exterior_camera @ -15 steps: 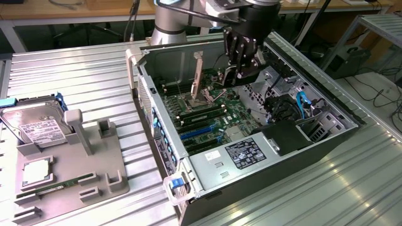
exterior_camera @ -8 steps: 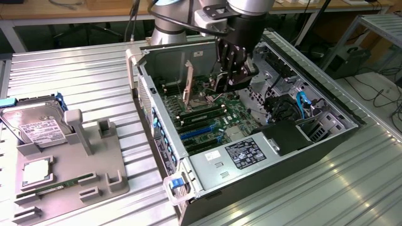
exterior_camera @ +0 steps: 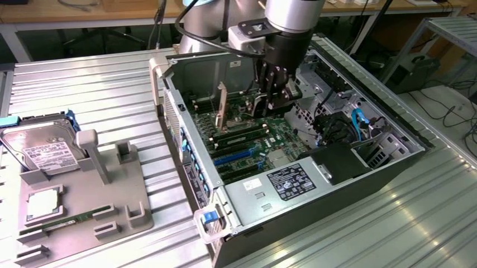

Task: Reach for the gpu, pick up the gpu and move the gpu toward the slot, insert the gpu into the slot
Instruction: 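Insert the gpu into the slot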

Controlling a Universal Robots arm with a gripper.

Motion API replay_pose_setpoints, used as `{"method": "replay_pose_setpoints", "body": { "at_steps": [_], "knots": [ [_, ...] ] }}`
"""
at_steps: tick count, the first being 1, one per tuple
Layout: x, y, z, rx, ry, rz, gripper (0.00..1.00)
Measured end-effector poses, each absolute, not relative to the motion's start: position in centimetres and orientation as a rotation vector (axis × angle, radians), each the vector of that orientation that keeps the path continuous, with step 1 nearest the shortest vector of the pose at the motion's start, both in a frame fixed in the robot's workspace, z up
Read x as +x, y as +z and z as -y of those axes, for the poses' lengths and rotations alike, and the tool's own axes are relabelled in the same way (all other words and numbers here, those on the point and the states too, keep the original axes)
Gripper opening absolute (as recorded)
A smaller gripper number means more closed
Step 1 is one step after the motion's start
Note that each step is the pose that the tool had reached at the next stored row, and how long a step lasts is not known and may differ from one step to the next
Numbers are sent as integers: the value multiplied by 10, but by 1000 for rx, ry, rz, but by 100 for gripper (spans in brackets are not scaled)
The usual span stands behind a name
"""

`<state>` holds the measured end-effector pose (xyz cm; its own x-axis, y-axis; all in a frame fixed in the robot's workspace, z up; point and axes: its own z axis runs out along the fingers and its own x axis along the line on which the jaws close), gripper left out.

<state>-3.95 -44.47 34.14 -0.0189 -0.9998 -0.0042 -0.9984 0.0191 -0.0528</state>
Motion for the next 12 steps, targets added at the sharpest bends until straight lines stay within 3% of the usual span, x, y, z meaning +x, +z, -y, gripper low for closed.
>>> {"method": "replay_pose_setpoints", "body": {
  "at_steps": [12],
  "knots": [
    [-54,322,447,-2172,-53,-2213,27]
  ]
}}
